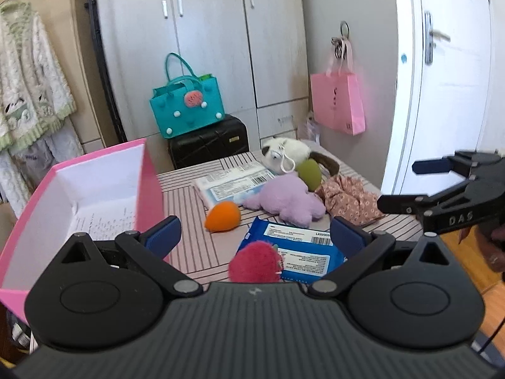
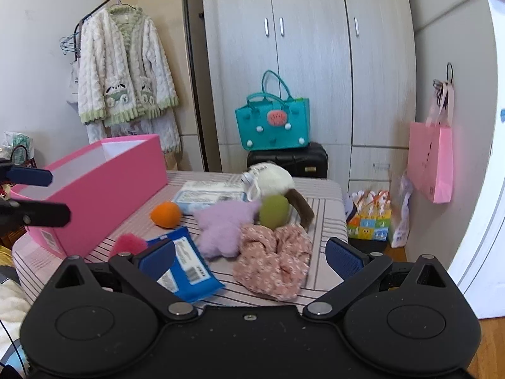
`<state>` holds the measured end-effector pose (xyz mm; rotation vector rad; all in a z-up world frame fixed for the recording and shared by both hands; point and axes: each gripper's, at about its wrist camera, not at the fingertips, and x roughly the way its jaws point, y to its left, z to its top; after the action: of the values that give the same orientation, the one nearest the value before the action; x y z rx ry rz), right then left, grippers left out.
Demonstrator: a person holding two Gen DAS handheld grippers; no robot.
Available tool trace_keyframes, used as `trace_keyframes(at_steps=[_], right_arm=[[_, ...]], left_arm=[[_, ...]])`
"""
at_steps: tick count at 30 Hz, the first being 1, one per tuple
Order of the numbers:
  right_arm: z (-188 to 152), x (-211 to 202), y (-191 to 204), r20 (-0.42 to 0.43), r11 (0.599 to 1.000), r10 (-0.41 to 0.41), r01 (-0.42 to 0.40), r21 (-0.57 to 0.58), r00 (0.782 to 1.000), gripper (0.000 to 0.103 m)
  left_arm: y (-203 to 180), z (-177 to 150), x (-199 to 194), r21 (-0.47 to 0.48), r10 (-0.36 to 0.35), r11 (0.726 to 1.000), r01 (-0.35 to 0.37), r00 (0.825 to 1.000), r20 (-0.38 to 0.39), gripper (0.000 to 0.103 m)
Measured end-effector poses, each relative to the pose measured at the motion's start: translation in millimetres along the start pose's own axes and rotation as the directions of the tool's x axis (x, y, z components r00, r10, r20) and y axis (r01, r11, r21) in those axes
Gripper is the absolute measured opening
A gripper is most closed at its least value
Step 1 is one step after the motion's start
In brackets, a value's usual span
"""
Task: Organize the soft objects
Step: 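Grasp the pink pom-pom with the left tool while the right tool grasps the floral scrunchie, then carry the pom-pom in the left tool while the right tool carries the scrunchie toward the pink box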
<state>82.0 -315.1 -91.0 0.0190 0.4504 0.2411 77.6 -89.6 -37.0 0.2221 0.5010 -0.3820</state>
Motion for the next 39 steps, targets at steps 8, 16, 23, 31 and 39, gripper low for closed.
trace_keyframes(at_steps=[8,16,23,31,39], right_arm=[[-6.2,34.7,-17.8,-0.091,1.0,0.001,0.0,0.012,0.996,0.099],[-13.9,75.4,-23.2,-0.18,0.999,0.033,-0.028,0.028,0.983,0.084],[-14.2,90.4,-21.3,-0.184,1.0,0.016,-0.011,0.027,0.983,0.084],[-11.8,103.7,-36.6,-0.22,0.993,0.023,0.004,0.121,0.975,0.08],[-16.3,96.6,-32.8,-0.196,0.997,-0.023,0.036,0.064,0.98,0.048]], left_arm=[[-19.5,-12.2,45.5,0.038,0.022,0.999,-0.019,0.995,-0.096,0.092],[-8.0,-23.1,72.7,-0.031,0.07,0.996,-0.079,0.968,-0.241,0.077],[3.5,-23.0,80.1,-0.097,0.027,0.994,-0.055,0.962,-0.272,0.075],[3.3,-24.7,95.8,-0.106,0.02,0.993,-0.057,0.947,-0.319,0.075],[5.2,-20.9,102.6,-0.14,-0.025,0.99,-0.022,0.945,-0.326,0.061]])
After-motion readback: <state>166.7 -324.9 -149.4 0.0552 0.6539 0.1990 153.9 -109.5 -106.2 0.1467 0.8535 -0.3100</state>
